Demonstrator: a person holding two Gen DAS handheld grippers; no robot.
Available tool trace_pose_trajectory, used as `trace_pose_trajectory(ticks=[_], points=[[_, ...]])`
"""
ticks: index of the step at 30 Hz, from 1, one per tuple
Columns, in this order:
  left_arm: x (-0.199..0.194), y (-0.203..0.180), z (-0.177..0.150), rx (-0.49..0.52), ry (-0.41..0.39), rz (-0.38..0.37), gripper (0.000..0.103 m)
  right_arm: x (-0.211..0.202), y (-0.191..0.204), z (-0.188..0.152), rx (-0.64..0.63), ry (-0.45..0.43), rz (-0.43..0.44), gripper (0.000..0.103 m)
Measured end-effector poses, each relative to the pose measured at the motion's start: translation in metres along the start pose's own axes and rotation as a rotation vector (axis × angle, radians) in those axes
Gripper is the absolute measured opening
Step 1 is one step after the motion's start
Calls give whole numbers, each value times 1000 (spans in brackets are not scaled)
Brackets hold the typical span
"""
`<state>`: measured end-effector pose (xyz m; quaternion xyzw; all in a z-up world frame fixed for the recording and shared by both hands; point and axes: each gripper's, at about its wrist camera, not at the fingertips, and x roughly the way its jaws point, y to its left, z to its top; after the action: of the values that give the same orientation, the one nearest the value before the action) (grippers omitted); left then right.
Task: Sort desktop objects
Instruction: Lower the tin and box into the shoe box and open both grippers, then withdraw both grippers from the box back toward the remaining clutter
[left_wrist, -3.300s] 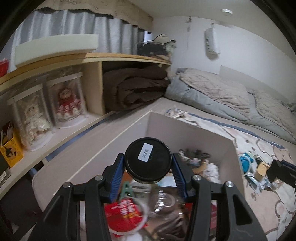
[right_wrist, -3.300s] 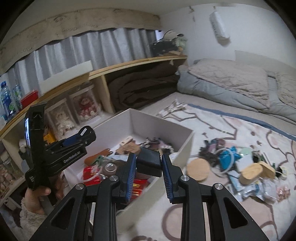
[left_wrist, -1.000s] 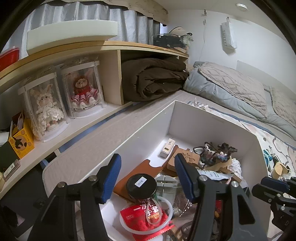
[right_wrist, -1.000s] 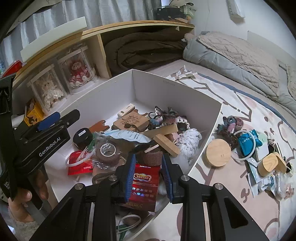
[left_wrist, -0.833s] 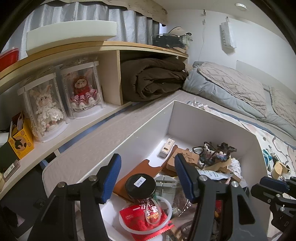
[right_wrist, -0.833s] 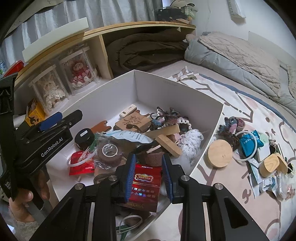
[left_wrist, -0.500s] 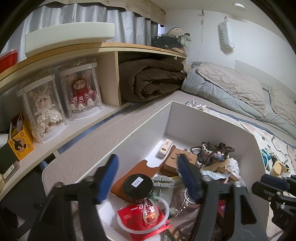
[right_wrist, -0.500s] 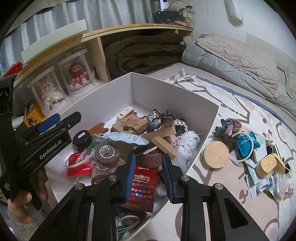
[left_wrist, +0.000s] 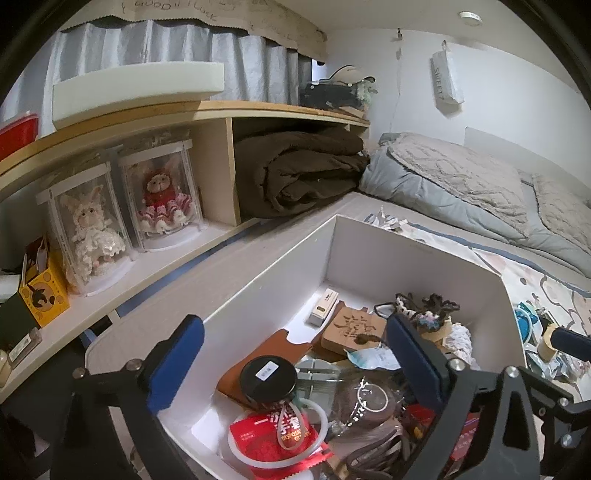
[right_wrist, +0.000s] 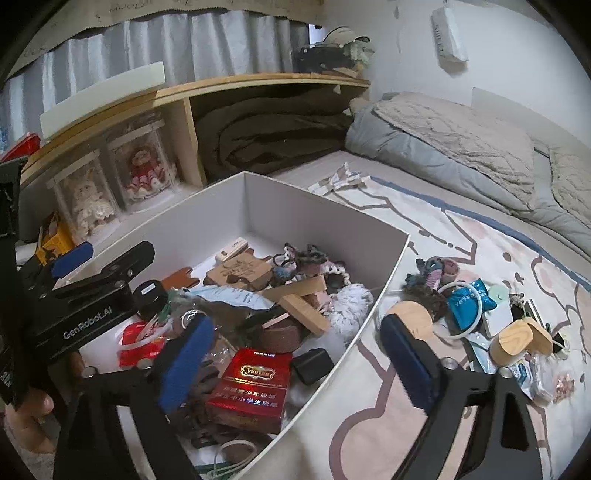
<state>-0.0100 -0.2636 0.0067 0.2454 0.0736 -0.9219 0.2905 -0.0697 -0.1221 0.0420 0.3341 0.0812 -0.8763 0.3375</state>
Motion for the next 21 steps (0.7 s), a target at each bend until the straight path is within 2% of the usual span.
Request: trace_pose_trajectory(ticks=[7, 15, 21], points=[[-2, -5, 1, 7, -3, -19, 102, -3, -4, -1, 11, -11, -22, 103], [-7, -10, 1, -7, -18, -29, 103, -7, -15, -5, 16, -29, -63, 103], [-11, -23, 1, 19, -32, -35, 103, -17, -26, -6, 37, -58, -81, 103]])
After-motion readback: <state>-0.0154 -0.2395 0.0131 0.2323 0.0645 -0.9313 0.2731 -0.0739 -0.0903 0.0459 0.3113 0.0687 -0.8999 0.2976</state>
